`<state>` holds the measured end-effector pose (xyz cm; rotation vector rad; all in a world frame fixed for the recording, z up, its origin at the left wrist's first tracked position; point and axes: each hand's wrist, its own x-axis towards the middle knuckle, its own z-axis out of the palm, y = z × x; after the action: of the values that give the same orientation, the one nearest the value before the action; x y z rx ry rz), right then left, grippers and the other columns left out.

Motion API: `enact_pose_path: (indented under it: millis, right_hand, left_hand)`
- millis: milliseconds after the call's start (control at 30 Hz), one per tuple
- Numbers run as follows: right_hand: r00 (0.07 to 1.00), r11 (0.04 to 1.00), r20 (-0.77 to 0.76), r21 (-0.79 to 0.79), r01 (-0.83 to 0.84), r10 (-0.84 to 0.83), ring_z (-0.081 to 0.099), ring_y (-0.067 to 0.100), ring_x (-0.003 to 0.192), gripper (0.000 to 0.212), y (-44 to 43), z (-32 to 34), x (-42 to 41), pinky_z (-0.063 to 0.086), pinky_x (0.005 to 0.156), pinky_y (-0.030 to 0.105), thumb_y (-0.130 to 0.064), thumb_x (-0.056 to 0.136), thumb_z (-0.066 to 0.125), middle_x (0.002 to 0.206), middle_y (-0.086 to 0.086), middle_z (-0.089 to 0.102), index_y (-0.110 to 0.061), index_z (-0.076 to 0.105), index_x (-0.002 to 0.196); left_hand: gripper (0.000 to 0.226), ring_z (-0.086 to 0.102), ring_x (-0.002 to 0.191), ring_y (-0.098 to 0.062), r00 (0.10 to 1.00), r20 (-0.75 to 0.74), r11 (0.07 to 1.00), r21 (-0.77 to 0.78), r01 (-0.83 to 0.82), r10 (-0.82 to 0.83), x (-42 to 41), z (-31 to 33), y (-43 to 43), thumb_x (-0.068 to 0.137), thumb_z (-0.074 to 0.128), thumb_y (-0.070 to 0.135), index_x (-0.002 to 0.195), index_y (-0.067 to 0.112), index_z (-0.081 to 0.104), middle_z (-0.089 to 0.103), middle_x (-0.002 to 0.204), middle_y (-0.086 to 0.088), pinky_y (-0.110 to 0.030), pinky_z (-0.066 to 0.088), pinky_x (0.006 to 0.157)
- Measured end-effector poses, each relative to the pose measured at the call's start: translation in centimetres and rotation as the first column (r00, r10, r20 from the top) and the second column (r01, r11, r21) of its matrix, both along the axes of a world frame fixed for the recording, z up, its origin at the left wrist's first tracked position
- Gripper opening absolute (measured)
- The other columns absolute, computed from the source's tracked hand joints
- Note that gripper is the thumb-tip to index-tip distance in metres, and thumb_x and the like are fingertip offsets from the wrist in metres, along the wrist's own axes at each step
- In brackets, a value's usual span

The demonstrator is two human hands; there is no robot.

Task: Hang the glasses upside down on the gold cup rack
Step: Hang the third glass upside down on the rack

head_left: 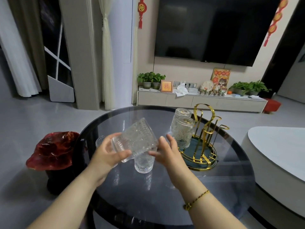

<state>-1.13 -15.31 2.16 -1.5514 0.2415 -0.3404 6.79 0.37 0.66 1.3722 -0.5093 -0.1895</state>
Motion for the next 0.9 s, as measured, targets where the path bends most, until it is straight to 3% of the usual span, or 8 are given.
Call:
enact_pose_path:
  millis: [133, 267, 433, 500, 633, 733, 800, 900]
  right_hand:
    - [0.916, 0.878, 0.182, -0.269, 0.397, -0.359, 0.054, 0.022, 0.099, 0.053, -5.0, 2.9, 0.1, 0.045, 0.085, 0.035, -0.038, 0.085, 0.048, 0.111, 0.007, 0.053, -0.018, 0.028, 0.129]
    - [0.807, 0.617, 0.332, -0.523, 0.588, -0.488, 0.043, 0.027, 0.114, 0.034, -11.1, 5.7, 1.1, 0.035, 0.100, 0.039, -0.015, 0.088, 0.045, 0.123, 0.017, 0.048, -0.006, 0.042, 0.120]
    - [0.883, 0.513, 0.185, -0.755, 0.409, -0.431, 0.025, 0.026, 0.134, 0.037, -16.5, 6.9, 1.9, 0.021, 0.111, 0.039, -0.011, 0.091, 0.040, 0.145, 0.011, 0.031, -0.009, 0.039, 0.128]
    - [0.924, 0.537, 0.095, -0.790, 0.297, -0.371, 0.032, 0.026, 0.131, 0.034, -18.1, 7.0, 2.1, 0.028, 0.107, 0.038, -0.011, 0.092, 0.037, 0.144, 0.008, 0.036, -0.012, 0.045, 0.124]
    - [0.947, 0.515, -0.024, -0.844, 0.152, -0.320, 0.053, 0.026, 0.107, 0.042, -19.4, 6.7, 2.2, 0.043, 0.082, 0.030, 0.002, 0.088, 0.033, 0.131, 0.011, 0.052, -0.018, 0.051, 0.120]
    - [0.961, 0.401, 0.038, -0.904, 0.150, -0.274, 0.045, 0.027, 0.121, 0.063, -20.1, 7.0, 2.4, 0.043, 0.092, 0.034, 0.017, 0.077, 0.034, 0.143, 0.008, 0.038, -0.021, 0.045, 0.125]
    - [0.962, 0.368, 0.035, -0.920, 0.136, -0.269, 0.042, 0.026, 0.124, 0.061, -20.8, 7.4, 2.7, 0.042, 0.091, 0.030, 0.017, 0.078, 0.035, 0.143, 0.007, 0.037, -0.020, 0.045, 0.125]
    - [0.964, 0.499, -0.055, -0.862, 0.085, -0.260, 0.055, 0.023, 0.101, 0.037, -21.8, 7.8, 3.3, 0.044, 0.080, 0.027, 0.000, 0.087, 0.041, 0.125, 0.014, 0.056, -0.014, 0.049, 0.121]
  left_hand:
    - [0.069, 0.056, 0.093, -0.008, 0.979, 0.205, 0.964, 0.256, -0.075, 0.021, 2.4, 4.1, -0.4, 0.028, 0.085, 0.038, 0.087, 0.044, 0.048, 0.057, 0.107, 0.004, -0.028, 0.046, 0.076]
    - [0.070, 0.056, 0.105, -0.018, 0.946, 0.320, 0.903, 0.418, -0.099, -0.044, 3.8, 6.9, -2.5, 0.023, 0.079, 0.048, 0.084, 0.048, 0.045, 0.056, 0.115, -0.001, -0.040, 0.044, 0.095]
    - [0.067, 0.053, 0.104, -0.014, 0.898, 0.403, 0.831, 0.550, -0.087, -0.173, 4.4, 9.3, -6.1, 0.030, 0.086, 0.044, 0.081, 0.054, 0.044, 0.051, 0.101, 0.020, -0.032, 0.041, 0.089]
    - [0.064, 0.053, 0.099, -0.011, 0.879, 0.424, 0.811, 0.579, -0.079, -0.218, 4.4, 10.0, -7.9, 0.037, 0.086, 0.039, 0.082, 0.053, 0.043, 0.049, 0.100, 0.023, -0.027, 0.041, 0.082]
    - [0.062, 0.048, 0.090, 0.004, 0.832, 0.451, 0.755, 0.653, -0.060, -0.324, 3.8, 11.1, -11.1, 0.041, 0.084, 0.038, 0.084, 0.050, 0.041, 0.046, 0.097, 0.024, -0.013, 0.036, 0.068]
    - [0.064, 0.044, 0.087, 0.007, 0.799, 0.458, 0.709, 0.703, -0.056, -0.390, 3.2, 11.2, -13.1, 0.046, 0.082, 0.036, 0.090, 0.049, 0.038, 0.040, 0.094, 0.028, -0.010, 0.033, 0.066]
    - [0.065, 0.046, 0.089, 0.001, 0.792, 0.458, 0.697, 0.715, -0.059, -0.402, 3.0, 10.9, -14.2, 0.048, 0.082, 0.034, 0.095, 0.047, 0.038, 0.039, 0.092, 0.029, -0.010, 0.034, 0.066]
    - [0.064, 0.045, 0.092, -0.005, 0.786, 0.453, 0.678, 0.732, -0.058, -0.421, 3.0, 10.4, -15.2, 0.049, 0.082, 0.034, 0.091, 0.051, 0.038, 0.040, 0.092, 0.026, -0.008, 0.032, 0.066]
